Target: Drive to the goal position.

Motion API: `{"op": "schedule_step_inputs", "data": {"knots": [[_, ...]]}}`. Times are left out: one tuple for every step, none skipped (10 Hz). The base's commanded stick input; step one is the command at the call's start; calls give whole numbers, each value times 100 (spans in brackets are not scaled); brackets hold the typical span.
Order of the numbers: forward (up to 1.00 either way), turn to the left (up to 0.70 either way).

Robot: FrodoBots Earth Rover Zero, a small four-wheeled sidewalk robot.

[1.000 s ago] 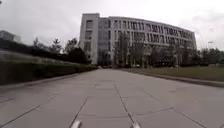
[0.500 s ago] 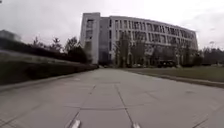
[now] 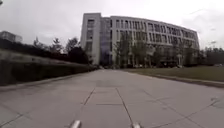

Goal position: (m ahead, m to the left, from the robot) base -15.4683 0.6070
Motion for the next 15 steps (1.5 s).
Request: {"op": "schedule_step_inputs", "data": {"knots": [[100, 0], [100, 0], [100, 0], [100, 0], [100, 0], [100, 0], [100, 0], [100, 0], [100, 0], [100, 0], [100, -8], [100, -31], [100, -2], [100, 0], [100, 0]]}}
